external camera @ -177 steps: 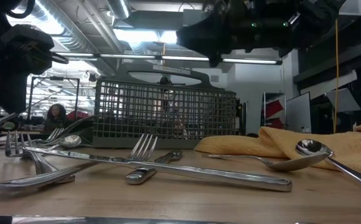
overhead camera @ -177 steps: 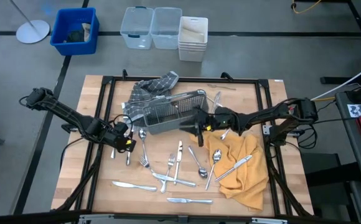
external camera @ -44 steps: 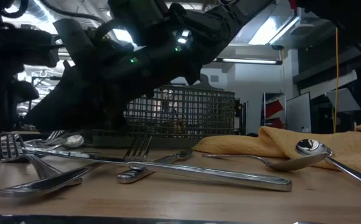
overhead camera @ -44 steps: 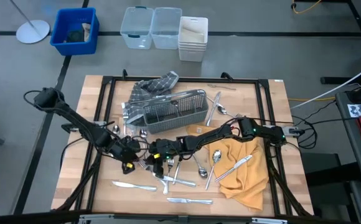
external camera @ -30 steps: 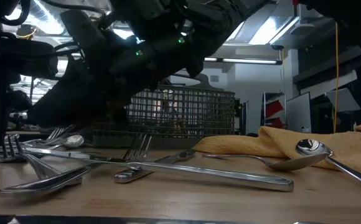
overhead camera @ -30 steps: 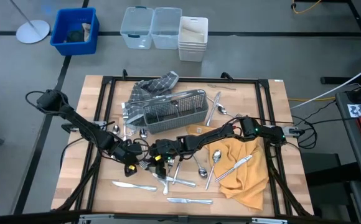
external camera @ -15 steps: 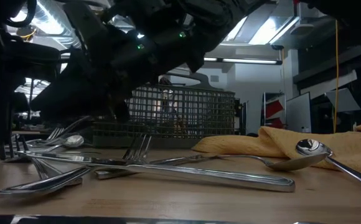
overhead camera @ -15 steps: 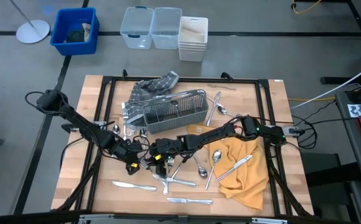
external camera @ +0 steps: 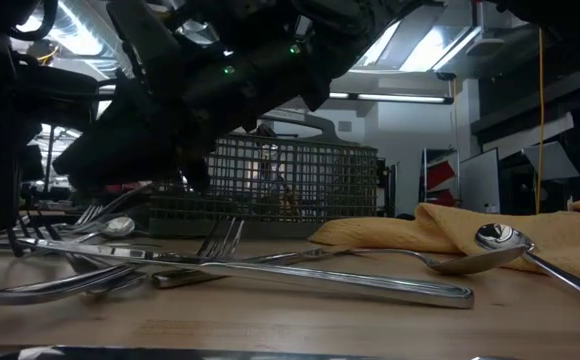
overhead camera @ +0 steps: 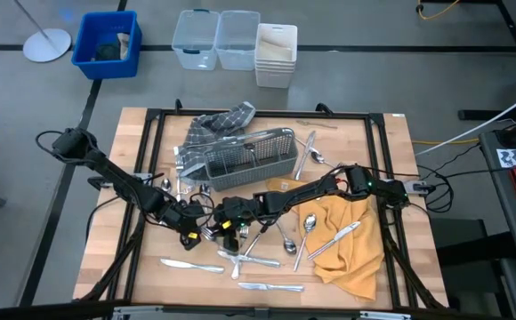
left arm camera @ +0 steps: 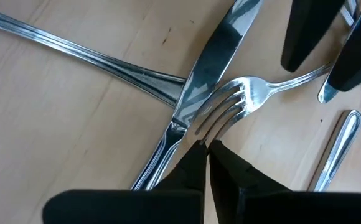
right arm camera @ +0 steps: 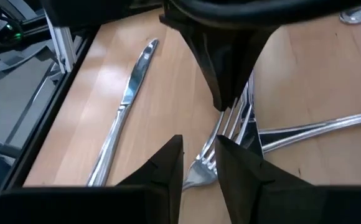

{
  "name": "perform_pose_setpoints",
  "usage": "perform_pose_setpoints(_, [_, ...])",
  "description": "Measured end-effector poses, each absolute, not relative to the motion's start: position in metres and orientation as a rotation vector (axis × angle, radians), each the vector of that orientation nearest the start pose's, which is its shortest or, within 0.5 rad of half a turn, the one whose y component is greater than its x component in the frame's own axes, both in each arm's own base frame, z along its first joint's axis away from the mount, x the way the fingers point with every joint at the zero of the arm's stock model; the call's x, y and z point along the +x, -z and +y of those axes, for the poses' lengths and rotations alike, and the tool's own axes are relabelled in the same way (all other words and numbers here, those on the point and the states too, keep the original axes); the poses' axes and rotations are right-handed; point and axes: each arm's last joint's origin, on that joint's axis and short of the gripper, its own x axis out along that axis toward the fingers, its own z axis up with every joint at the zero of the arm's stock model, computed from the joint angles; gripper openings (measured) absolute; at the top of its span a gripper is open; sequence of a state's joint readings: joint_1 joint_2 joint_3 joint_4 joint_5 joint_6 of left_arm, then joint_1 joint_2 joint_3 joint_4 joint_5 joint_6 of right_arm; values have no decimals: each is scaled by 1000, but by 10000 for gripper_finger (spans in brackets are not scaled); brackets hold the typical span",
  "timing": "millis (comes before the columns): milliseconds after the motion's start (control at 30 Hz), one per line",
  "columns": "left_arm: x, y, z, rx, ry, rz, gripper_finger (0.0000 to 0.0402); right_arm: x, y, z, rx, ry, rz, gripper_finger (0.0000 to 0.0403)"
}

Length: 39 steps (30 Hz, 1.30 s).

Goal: Sort silverware
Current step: Put the silver fork into the gray silverware basket

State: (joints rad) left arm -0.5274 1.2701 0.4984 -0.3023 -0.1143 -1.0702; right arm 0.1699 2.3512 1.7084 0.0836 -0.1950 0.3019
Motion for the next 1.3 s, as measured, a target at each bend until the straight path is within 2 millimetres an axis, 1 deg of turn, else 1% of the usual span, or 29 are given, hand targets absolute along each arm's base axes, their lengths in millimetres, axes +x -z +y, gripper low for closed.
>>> perform_pose_setpoints(133, [179, -143, -100, -617, -207, 1089, 1, 509, -142, 93, 257, -275, 634, 96])
perform_pose_setpoints(333, [175, -143, -97, -612, -267, 1097, 1, 504, -156, 92, 204, -288, 642, 96])
perform_pose_setpoints(500, [169, -150, -92, -581, -316, 1137, 1, 496, -169, 89, 135, -256, 691, 96])
perform_pose_setpoints(667, [162, -168, -87, -559, -347, 1154, 0, 488, -177, 87, 85, -251, 750, 96])
perform_pose_setpoints(933, [151, -201, -80, -536, -371, 1153, 1, 477, -177, 85, 67, -229, 869, 96])
perform_pose_setpoints(1167, [140, -228, -72, -492, -417, 1170, 1, 469, -177, 82, 28, -152, 952, 96])
perform_pose_setpoints(1300, [137, -246, -69, -471, -441, 1141, 1, 463, -179, 80, 7, -114, 997, 96])
